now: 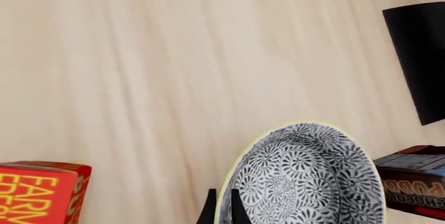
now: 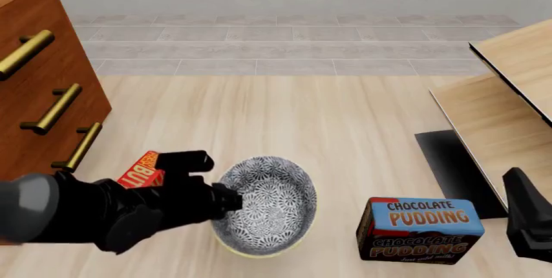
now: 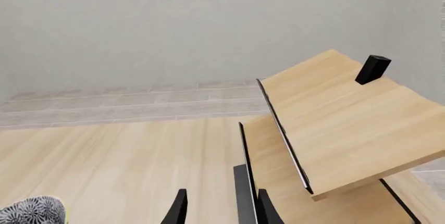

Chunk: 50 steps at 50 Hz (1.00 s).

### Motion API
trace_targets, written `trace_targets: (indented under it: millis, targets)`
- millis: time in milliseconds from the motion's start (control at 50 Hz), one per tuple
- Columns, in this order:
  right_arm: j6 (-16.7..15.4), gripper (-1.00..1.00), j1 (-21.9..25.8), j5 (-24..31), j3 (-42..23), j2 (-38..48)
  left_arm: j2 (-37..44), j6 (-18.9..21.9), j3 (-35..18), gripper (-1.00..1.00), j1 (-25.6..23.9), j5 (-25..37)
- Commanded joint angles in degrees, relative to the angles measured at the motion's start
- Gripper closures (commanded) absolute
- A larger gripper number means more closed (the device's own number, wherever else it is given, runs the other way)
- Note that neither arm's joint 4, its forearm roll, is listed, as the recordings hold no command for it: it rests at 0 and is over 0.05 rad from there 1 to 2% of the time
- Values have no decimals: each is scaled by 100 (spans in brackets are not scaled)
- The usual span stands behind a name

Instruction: Close the top drawer of the cabinet and put the bowl on top of it.

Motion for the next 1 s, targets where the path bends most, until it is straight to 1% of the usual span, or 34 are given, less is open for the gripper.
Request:
trace_targets:
  millis: [20, 140, 240, 300, 340, 420, 540, 560, 580, 640, 840, 860, 940, 1000]
  targets:
    - [13, -100, -5, 7, -3, -9, 12, 214, -27, 100, 220, 83]
    - [18, -100, -8, -2, 1, -4, -49, 216, -29, 100, 244, 128]
    - [21, -100, -13, -8, -3, 4, -291, 223, -1, 100, 250, 175]
    - [25, -100, -16, -1, -11, 6, -300, 118, 20, 100, 203, 163]
    - [26, -100, -18, -3, -10, 6, -326, 155, 14, 100, 220, 186]
    - [29, -100, -22, 0, -7, 4, -496, 117, 27, 100, 55, 269]
    - [8, -100, 8, -9, 1, 22, -835, 77, 47, 100, -39, 452]
    - [3, -100, 13, -12, 0, 30, -820, -20, 68, 100, 85, 513]
    - [-5, -100, 21, -21, -1, 46, -743, -235, 71, 100, -53, 543]
    - [-15, -100, 30, -35, 3, 68, -1111, -94, 44, 100, -80, 752]
    - [-50, -100, 62, -51, 4, 107, -1829, -128, -69, 100, -261, 1429]
    - [-52, -100, 64, -60, 4, 121, -1994, -14, -113, 100, -167, 1555]
    - [-59, -100, 73, -92, 3, 168, -2449, 209, -271, 100, -35, 1912]
    - [-73, -100, 90, -109, 6, 186, -2604, 194, -349, 100, -71, 2102]
